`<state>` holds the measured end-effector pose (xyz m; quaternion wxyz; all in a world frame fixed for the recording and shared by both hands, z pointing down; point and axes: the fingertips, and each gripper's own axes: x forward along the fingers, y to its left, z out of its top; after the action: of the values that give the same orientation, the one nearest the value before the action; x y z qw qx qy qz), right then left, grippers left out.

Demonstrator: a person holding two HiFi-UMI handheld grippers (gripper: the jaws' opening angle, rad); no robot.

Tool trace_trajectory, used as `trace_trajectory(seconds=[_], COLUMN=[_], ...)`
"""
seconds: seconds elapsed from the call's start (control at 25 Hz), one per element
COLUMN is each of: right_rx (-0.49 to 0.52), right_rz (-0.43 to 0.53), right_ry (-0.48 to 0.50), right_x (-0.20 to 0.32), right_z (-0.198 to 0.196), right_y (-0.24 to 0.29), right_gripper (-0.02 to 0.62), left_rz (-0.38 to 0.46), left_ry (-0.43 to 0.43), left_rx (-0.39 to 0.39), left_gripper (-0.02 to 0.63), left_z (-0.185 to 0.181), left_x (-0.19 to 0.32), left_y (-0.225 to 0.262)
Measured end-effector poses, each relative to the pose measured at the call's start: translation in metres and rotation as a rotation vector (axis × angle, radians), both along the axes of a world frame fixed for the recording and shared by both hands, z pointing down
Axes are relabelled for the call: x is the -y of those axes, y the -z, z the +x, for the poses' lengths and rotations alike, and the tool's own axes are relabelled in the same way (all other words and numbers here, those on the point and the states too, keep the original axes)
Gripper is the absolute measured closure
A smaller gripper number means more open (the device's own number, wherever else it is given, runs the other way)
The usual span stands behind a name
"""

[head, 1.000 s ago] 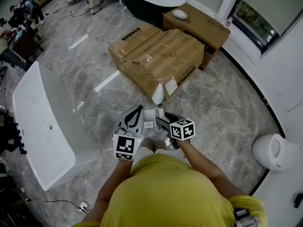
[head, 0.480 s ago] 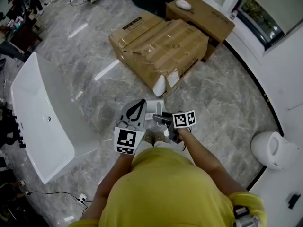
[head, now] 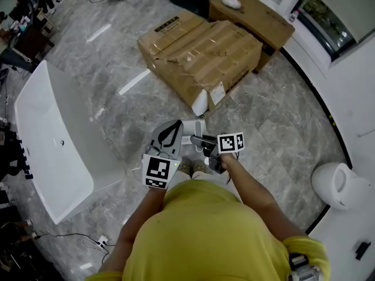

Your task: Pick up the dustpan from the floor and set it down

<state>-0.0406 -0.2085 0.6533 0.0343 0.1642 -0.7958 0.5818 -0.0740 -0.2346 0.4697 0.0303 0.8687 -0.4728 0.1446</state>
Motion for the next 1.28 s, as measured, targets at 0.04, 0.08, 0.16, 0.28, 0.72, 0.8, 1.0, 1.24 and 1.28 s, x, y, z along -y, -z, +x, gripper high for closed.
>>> trace_trajectory(seconds=[0.04, 0.08, 0.16, 0.28, 0.72, 0.8, 1.0, 1.24, 1.28], right_rx=[0.021, 0.042, 0.071, 0.089, 0.174, 0.151, 0.148, 0.185, 0.186], right_rz=[0.008, 0.018, 0.035, 0.04, 0.057, 0.057, 0.067, 0.078, 0.083], right_ry=[-0.001, 0.0, 0.011, 0.014, 0.02, 0.032, 0.05, 0.043, 0.044], right_x=[0.001, 0.002, 0.002, -0.001, -0.019, -0.025, -0.034, -0.038, -0.038], right_z=[-0.001, -0.002, -0.004, -0.005, -0.002, -0.001, 0.0, 0.005, 0.006], right_y=[0.007, 0.015, 0.031, 0.051, 0.13, 0.138, 0.161, 0.192, 0.196], right_gripper=[0.469, 0.468, 0.463, 0.459, 0.453, 0.449, 0.449, 0.448, 0.448], left_rz=[-0.001, -0.002, -0.006, -0.012, -0.01, -0.007, -0.01, -0.007, -0.007], left_ry=[0.0, 0.002, 0.005, 0.006, 0.006, 0.006, 0.007, 0.013, 0.014], left_rx=[-0.002, -0.003, -0.005, -0.011, -0.026, -0.028, -0.031, -0.031, -0.032], left_gripper=[0.604, 0.604, 0.604, 0.604, 0.604, 0.604, 0.604, 0.604, 0.604], left_z=[0.0, -0.001, -0.002, -0.002, 0.001, 0.001, 0.003, 0.002, 0.002], left_x=[0.001, 0.001, 0.002, 0.001, -0.001, -0.001, 0.0, -0.001, 0.0], left_y=[0.0, -0.001, -0.003, -0.005, -0.002, 0.0, 0.002, 0.004, 0.004])
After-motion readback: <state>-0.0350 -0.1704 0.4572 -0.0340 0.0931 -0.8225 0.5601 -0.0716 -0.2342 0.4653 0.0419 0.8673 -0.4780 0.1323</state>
